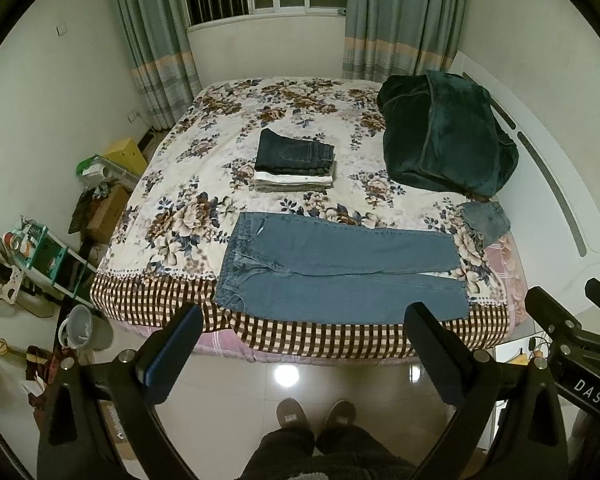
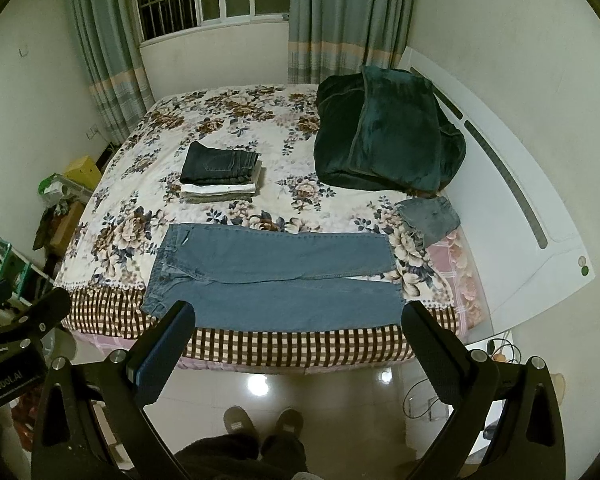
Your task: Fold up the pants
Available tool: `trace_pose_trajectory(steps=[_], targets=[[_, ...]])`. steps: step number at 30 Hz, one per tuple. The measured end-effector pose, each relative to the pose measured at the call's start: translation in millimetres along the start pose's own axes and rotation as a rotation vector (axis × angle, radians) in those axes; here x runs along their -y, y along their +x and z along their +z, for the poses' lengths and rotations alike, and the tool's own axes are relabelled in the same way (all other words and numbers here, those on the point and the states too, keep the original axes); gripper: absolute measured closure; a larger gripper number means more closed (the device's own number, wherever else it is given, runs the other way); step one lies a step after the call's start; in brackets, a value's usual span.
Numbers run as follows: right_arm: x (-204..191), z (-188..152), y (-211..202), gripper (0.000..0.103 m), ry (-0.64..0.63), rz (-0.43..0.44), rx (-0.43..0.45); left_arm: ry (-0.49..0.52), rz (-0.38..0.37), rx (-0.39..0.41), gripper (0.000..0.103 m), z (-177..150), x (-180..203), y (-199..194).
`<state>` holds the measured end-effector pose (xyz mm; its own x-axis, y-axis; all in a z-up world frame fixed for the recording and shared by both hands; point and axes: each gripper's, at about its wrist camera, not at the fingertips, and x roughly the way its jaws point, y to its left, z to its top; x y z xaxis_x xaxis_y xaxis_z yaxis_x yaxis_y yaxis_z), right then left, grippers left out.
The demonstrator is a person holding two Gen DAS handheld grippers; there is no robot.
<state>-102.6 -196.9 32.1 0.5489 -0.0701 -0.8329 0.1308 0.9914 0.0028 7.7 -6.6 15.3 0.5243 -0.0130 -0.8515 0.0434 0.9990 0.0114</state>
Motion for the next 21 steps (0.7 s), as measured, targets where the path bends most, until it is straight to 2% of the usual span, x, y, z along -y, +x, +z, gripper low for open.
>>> trace_pose_trajectory(steps=[21], targets=[[-0.9,0.1,3.1,0.000,-0.005,-0.006,0.001,0.001,0.000,0.002,0.000,-1.3,0.7,-1.1]])
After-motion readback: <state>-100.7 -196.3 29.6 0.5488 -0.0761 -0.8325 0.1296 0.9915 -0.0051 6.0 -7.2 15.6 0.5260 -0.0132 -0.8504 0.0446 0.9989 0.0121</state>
